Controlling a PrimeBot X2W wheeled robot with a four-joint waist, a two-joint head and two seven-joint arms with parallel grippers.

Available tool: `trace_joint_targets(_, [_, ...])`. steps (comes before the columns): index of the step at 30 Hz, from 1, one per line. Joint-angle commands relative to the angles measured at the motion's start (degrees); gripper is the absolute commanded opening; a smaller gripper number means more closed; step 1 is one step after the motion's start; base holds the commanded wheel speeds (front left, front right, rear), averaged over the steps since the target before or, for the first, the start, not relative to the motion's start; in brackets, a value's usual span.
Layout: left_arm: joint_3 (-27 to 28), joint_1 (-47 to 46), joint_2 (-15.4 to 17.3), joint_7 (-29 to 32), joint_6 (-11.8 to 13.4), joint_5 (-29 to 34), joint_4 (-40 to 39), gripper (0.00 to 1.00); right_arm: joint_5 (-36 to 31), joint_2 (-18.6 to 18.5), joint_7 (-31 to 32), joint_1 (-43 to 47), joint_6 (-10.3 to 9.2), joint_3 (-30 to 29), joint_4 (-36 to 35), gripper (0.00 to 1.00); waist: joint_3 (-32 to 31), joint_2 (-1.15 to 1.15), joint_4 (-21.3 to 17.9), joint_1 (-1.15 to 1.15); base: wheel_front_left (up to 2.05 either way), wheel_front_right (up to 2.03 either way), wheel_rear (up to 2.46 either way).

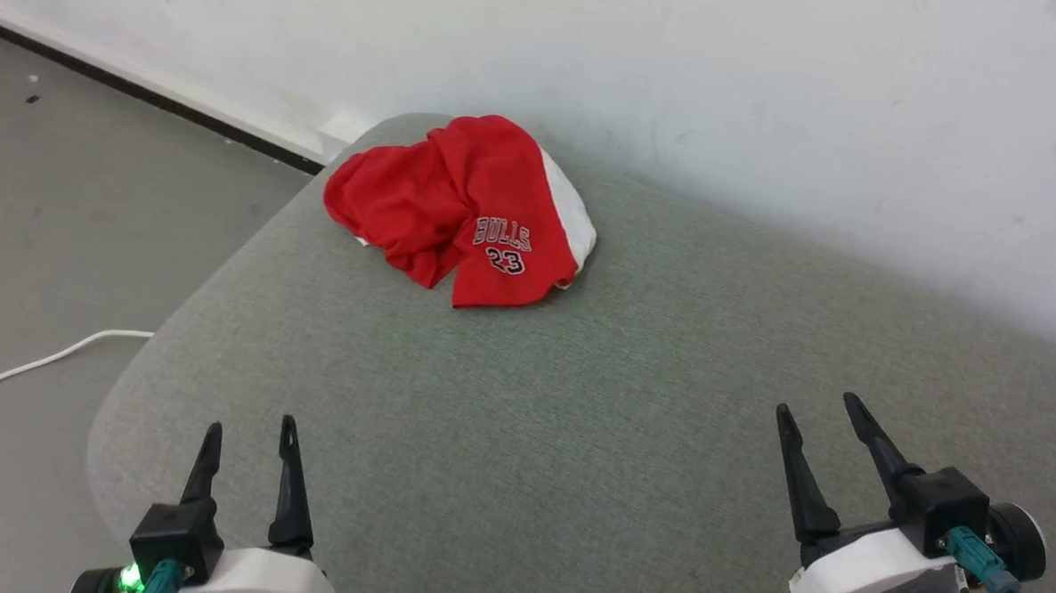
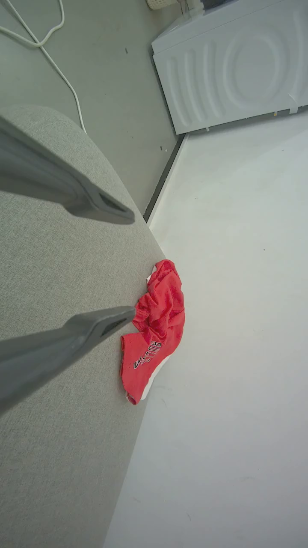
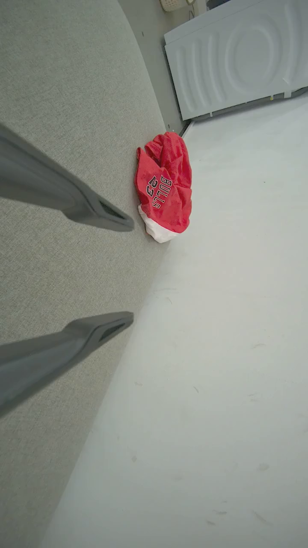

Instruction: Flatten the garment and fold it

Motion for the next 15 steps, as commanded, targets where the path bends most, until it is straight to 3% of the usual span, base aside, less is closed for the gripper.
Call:
trace_joint_targets(1, [0.3, 0.9, -0.1, -0.6, 0.3, -0.5, 0.4, 1.0, 0.4, 0.1, -0.7, -0.1, -0.09, 0.1, 0.3, 1.0, -0.2, 0.01, 1.0, 0.0, 0.0, 0.0, 0.0])
trace_joint_targets(15, [0.4, 1.5, -0.1, -2.3, 1.0, -1.4, 1.1, 1.0, 0.7, 0.2, -2.3, -0.3, -0.1, 0.4, 1.9, 1.0, -0.5, 0.01, 4.8, 0.0, 0.0, 0.0, 0.0])
